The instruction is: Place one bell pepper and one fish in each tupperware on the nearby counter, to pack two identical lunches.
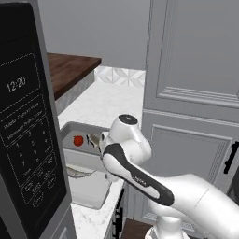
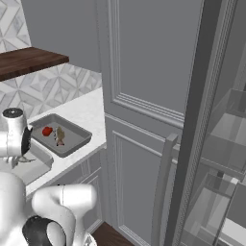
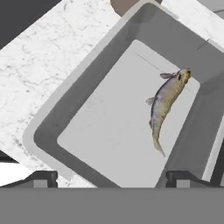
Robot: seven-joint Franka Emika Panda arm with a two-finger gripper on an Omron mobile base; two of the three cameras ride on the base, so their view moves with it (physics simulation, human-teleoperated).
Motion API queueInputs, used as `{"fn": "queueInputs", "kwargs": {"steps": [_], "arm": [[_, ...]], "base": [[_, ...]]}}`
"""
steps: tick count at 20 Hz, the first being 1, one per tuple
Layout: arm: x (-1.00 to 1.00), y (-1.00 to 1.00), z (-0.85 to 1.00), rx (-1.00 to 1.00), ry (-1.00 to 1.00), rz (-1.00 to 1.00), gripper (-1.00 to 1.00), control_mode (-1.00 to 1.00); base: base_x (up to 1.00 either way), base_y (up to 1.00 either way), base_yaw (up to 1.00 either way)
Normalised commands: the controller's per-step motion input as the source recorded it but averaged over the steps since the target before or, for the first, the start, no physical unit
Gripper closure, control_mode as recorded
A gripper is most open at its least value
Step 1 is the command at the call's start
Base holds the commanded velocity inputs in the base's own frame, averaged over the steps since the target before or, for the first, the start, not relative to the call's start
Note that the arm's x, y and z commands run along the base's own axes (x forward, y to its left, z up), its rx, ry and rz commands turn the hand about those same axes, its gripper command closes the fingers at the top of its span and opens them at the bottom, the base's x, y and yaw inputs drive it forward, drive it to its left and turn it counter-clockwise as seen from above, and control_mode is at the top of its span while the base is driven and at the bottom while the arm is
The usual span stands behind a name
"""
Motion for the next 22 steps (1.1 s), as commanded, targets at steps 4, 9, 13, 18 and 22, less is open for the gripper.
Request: {"fn": "queueInputs", "kwargs": {"steps": [4,9,13,18,22], "arm": [[-0.53,-0.8,0.25,0.05,0.0,-0.47,-1.0,-1.0],[-0.27,-0.92,0.78,0.01,0.04,-0.34,-1.0,-1.0],[-0.25,-0.85,0.93,0.0,0.07,-0.3,-1.0,-1.0],[-0.26,-0.55,0.56,0.0,0.01,-0.31,-1.0,-1.0],[-0.43,-0.2,0.23,0.0,-0.07,-0.41,-1.0,-1.0]], "base": [[0.0,0.0,0.0],[0.0,0.0,0.0],[0.0,0.0,0.0],[0.0,0.0,0.0],[0.0,0.0,0.0]]}}
